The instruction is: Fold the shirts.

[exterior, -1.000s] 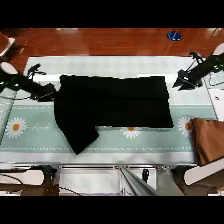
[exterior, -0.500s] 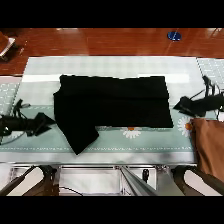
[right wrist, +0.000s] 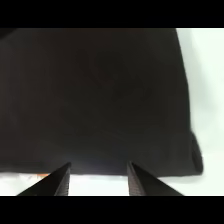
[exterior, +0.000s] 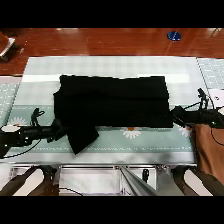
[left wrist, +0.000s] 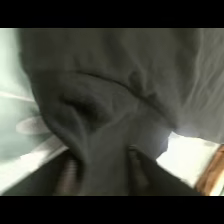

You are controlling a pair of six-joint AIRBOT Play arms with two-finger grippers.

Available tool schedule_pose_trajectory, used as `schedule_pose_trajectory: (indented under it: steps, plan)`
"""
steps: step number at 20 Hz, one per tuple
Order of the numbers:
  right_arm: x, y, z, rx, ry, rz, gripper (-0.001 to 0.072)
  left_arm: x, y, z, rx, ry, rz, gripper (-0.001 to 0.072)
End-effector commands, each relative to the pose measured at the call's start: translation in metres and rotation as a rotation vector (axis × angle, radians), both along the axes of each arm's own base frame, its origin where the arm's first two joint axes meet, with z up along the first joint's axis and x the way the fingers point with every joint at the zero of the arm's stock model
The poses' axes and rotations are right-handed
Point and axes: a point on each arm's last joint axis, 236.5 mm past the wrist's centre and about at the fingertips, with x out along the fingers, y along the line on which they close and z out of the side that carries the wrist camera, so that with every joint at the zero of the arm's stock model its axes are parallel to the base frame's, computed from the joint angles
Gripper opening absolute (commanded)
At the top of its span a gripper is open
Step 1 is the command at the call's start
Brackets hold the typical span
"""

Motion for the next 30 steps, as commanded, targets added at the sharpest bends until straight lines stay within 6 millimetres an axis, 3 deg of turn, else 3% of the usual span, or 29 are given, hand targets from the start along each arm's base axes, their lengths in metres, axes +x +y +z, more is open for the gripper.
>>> schedule_pose_trajectory:
  steps: [1, 2, 5, 6, 8, 10, 14, 16, 19, 20, 22, 23, 25, 28, 30]
  plan:
    - [0.000, -0.021, -0.002, -0.008, 0.003, -0.071, 0.0414, 0.010, 0.000, -0.011, 0.061, -0.005, 0.045, 0.0191]
    - [-0.004, -0.034, -0.004, -0.011, 0.018, -0.106, 0.0414, 0.013, 0.001, -0.009, 0.065, -0.018, 0.038, 0.0025]
    - [-0.042, -0.069, -0.018, -0.062, 0.153, -0.148, 0.0414, 0.023, 0.002, 0.000, 0.066, -0.050, 0.026, 0.0025]
    - [-0.057, -0.073, -0.023, -0.082, 0.214, -0.135, 0.0414, 0.026, 0.002, 0.002, 0.066, -0.056, 0.024, 0.0025]
    - [-0.074, -0.064, -0.031, -0.056, 0.272, -0.115, 0.0414, 0.027, 0.003, 0.002, 0.067, -0.059, 0.025, 0.0025]
    - [-0.074, -0.056, -0.037, -0.025, 0.271, -0.135, 0.0414, 0.027, 0.003, 0.002, 0.067, -0.059, 0.025, 0.0024]
    - [-0.055, -0.032, -0.055, 0.018, 0.274, -0.084, 0.0414, 0.026, 0.001, 0.003, 0.061, -0.055, 0.021, 0.0025]
    - [-0.032, -0.025, -0.064, 0.053, 0.247, -0.127, 0.0414, 0.025, 0.000, 0.003, 0.058, -0.053, 0.017, 0.0025]
    - [0.006, -0.011, -0.060, 0.134, 0.193, -0.139, 0.0402, 0.025, 0.001, 0.003, 0.060, -0.055, 0.018, 0.0025]
    - [0.015, -0.005, -0.058, 0.143, 0.177, -0.120, 0.0366, 0.027, 0.001, 0.004, 0.061, -0.059, 0.018, 0.0025]
    - [0.023, 0.007, -0.052, 0.129, 0.147, -0.007, 0.0106, 0.035, 0.002, 0.012, 0.066, -0.096, -0.010, 0.0025]
    - [0.025, 0.014, -0.045, 0.128, 0.119, 0.069, 0.0023, 0.042, 0.002, 0.019, 0.067, -0.121, -0.022, 0.0025]
    - [0.032, 0.018, -0.025, 0.140, 0.085, 0.147, 0.0023, 0.063, 0.007, 0.042, 0.081, -0.201, -0.055, 0.0025]
    - [0.070, 0.003, 0.004, 0.087, -0.018, 0.145, 0.0023, 0.116, 0.029, 0.084, 0.146, -0.345, -0.024, 0.0024]
    - [0.096, -0.006, 0.017, 0.067, -0.068, 0.147, 0.0023, 0.150, 0.037, 0.100, 0.182, -0.408, -0.028, 0.0024]
